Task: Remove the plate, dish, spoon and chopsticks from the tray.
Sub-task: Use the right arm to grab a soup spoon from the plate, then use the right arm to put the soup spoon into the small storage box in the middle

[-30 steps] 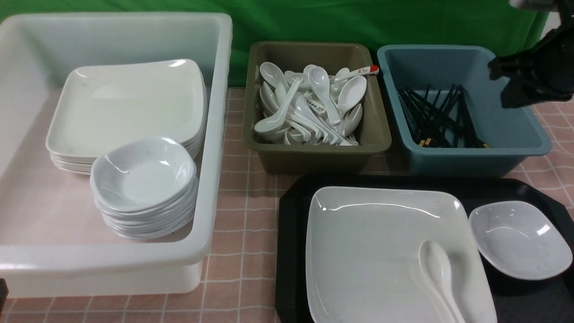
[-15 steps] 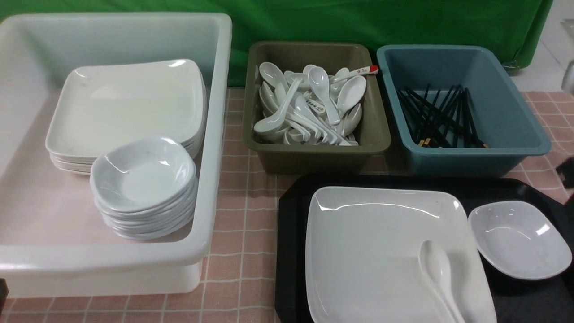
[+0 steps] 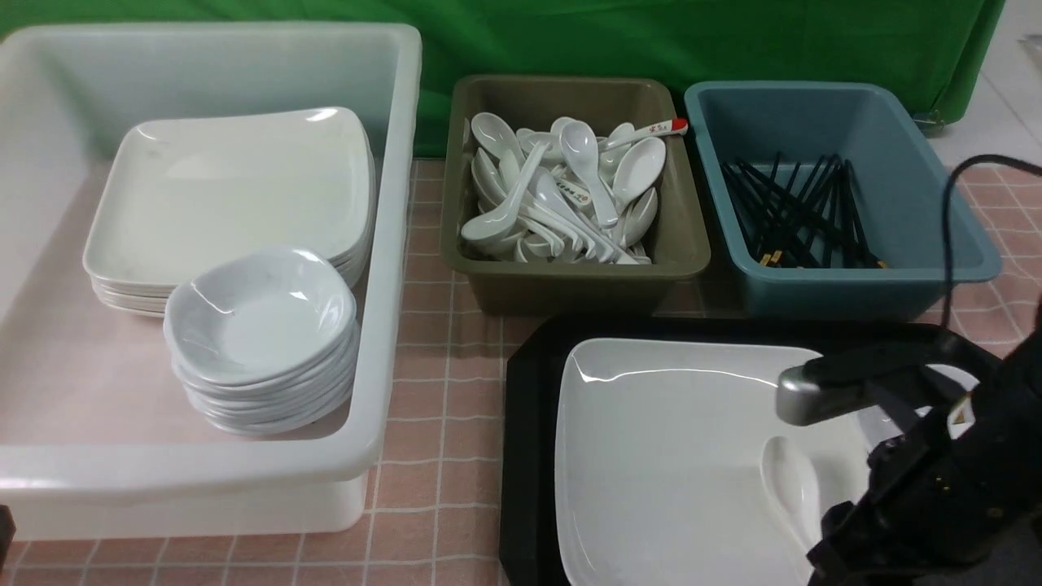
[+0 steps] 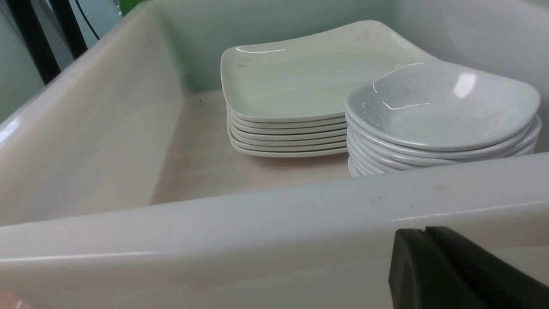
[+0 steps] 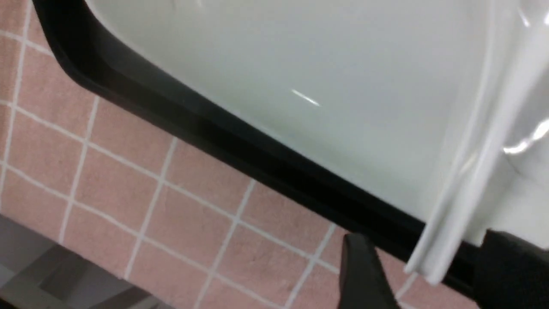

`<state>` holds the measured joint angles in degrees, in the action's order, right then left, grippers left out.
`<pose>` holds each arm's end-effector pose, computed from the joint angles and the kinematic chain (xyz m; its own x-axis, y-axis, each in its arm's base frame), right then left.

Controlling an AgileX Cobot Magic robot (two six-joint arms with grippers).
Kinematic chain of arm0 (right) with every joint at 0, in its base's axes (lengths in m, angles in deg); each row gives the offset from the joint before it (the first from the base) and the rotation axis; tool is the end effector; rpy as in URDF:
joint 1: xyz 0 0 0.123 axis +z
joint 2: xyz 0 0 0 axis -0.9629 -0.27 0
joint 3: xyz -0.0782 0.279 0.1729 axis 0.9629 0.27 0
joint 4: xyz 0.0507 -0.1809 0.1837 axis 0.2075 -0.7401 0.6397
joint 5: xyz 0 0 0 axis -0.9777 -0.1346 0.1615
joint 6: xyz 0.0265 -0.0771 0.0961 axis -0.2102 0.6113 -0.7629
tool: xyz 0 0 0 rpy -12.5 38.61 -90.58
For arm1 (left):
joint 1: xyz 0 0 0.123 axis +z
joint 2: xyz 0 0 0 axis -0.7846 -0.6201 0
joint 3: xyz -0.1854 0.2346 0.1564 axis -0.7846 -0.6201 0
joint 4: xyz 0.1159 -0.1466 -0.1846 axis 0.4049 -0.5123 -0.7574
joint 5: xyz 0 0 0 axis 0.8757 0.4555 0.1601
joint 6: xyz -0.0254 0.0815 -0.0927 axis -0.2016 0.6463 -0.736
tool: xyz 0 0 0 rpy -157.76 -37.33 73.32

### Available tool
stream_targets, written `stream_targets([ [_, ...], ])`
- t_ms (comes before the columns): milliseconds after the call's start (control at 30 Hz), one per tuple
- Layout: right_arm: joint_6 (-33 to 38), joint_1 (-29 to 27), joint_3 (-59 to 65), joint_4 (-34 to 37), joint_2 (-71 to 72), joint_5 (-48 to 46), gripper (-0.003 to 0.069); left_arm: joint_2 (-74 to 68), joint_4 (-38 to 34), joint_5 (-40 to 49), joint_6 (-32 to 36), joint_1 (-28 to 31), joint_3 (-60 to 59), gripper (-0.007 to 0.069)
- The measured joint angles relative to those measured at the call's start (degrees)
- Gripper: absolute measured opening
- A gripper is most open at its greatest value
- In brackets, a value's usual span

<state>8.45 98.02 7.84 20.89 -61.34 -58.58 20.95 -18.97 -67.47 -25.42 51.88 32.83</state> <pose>0.2492 0.1250 0.2277 -0.8681 -0.4432 -0.2236 -0.4725 0.8758 0.0985 0.0484 -0.0023 0.1827 -0.1616 0.1735 -0.9715 0.0453 0.9847 0.1684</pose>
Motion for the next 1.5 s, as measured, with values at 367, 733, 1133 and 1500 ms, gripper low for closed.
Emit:
stream_targets([
  [367, -5.0, 0.7, -2.1, -6.2, -11.3, 3.1, 0.0421, 0.0, 0.0, 0.0, 0.0, 0.0, 0.0, 0.0022],
  [733, -5.8, 0.7, -5.2, -6.1, -12.3, -1.6, 0.0176, 0.0, 0.1, 0.0, 0.0, 0.0, 0.0, 0.0022],
  [1133, -5.9, 0.7, -29.8, -3.4, -9.2, 19.6, 0.0176, 0.0, 0.1, 0.0, 0.0, 0.0, 0.0, 0.0023],
  [1500, -6.1, 0.8, -44.4, 1.3, -27.2, 46.0, 0.0237, 0.0, 0.1, 0.0, 0.0, 0.0, 0.0, 0.0023],
])
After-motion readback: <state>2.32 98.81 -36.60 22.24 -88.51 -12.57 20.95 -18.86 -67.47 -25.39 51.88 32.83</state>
